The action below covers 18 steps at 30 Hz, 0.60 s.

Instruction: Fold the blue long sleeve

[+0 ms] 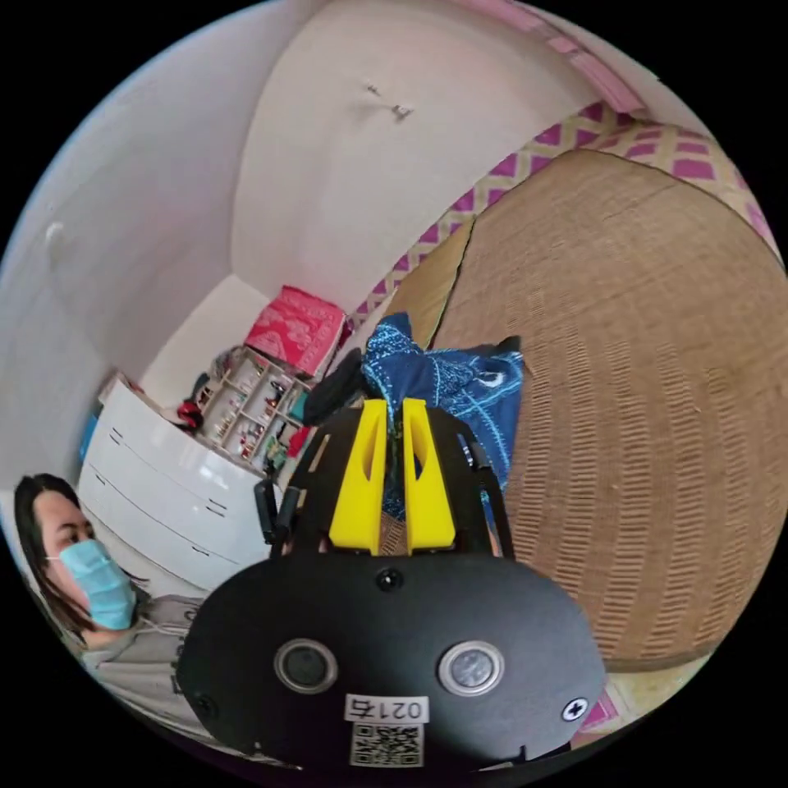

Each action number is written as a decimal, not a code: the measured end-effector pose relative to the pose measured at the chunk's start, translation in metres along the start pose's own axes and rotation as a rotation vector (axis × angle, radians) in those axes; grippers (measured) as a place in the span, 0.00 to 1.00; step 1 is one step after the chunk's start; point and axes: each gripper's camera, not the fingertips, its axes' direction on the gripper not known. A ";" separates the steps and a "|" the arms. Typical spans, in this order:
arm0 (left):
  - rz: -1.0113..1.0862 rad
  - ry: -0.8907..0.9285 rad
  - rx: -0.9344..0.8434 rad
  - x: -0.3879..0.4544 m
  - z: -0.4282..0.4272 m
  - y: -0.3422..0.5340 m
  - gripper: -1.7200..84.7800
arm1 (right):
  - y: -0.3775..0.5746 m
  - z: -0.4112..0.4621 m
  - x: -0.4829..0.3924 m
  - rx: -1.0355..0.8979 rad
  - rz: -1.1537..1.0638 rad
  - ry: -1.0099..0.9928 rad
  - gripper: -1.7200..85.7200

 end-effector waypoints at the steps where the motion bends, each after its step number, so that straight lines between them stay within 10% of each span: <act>1: 0.013 0.002 -0.023 0.006 0.011 -0.007 0.01 | 0.001 -0.023 0.019 0.022 0.026 -0.001 0.05; 8: 0.074 -0.095 -0.257 0.021 0.095 -0.036 0.01 | 0.074 -0.202 0.301 0.092 0.348 0.158 0.05; 18: 0.065 -0.083 -0.249 0.020 0.101 -0.031 0.01 | 0.004 -0.025 0.178 -0.244 -0.363 0.450 0.11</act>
